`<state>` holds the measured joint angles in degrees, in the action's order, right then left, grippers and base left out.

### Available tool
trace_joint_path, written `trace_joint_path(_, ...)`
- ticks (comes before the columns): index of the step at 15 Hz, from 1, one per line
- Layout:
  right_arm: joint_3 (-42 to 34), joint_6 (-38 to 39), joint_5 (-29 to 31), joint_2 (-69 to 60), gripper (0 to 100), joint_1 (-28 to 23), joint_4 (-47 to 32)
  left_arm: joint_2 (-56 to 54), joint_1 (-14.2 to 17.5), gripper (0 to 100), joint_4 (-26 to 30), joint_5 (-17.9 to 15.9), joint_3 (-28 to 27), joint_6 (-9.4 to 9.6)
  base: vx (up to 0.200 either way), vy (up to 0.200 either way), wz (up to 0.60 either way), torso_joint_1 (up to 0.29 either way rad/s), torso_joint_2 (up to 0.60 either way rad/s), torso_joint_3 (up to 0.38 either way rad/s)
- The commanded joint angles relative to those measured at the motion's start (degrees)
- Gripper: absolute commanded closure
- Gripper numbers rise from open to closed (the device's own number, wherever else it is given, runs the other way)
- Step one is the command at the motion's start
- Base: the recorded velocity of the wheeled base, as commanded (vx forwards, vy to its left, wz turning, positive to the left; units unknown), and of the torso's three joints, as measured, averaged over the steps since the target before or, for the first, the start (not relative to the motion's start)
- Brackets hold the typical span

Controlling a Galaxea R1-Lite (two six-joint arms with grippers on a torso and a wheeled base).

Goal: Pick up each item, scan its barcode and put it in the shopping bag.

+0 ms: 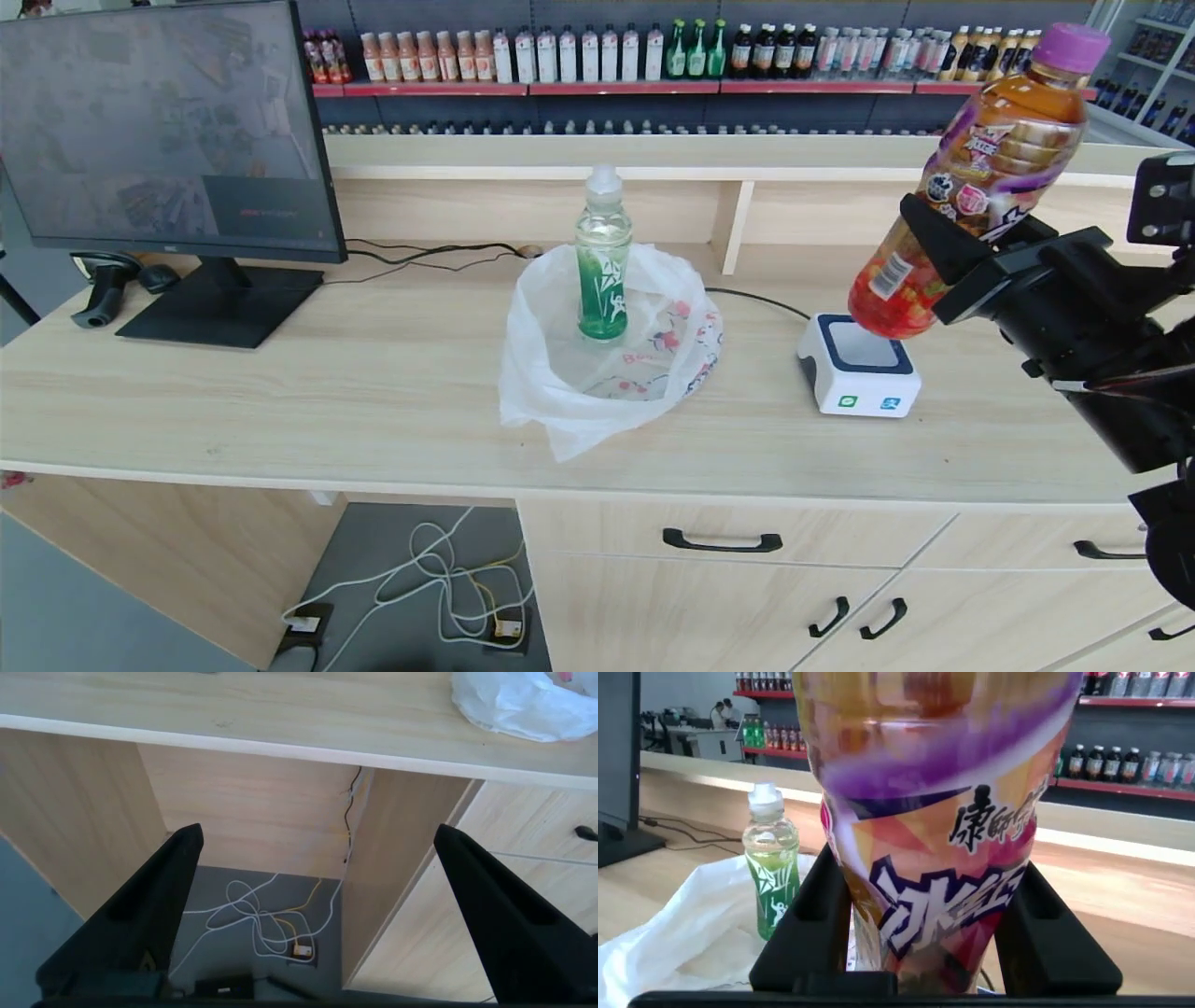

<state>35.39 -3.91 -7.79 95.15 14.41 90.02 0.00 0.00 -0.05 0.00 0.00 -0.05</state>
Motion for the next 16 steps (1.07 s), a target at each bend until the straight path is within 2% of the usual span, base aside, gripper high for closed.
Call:
trace_joint_path(1, 0.0, 0.0, 0.0, 0.7, 100, 0.5, 0.0, 0.1, 0.0, 0, 0.0, 0.0, 0.0, -0.04, 0.0, 0.2, 0.0, -0.002, 0.0, 0.007)
trace_joint_path(11, 2.6, 2.3, -0.3, 8.0, 100, 0.5, 0.0, 0.0, 0.0, 0, 0.0, 0.0, 0.0, -0.04, 0.0, 0.2, 0.0, 0.003, 0.0, 0.003)
trace_joint_path(13, 3.9, 3.1, -0.6, 9.4, 100, 0.5, 0.0, 0.0, 0.0, 0, 0.0, 0.1, 0.0, -0.04, 0.0, 0.0, 0.0, 0.0, 0.0, 0.0)
trace_joint_path(16, 12.1, 3.0, -1.1, 15.2, 100, 0.5, 0.0, 0.0, 0.0, 0, 0.0, 0.0, 0.0, -0.04, 0.0, 0.0, 0.0, 0.0, 0.0, 0.0)
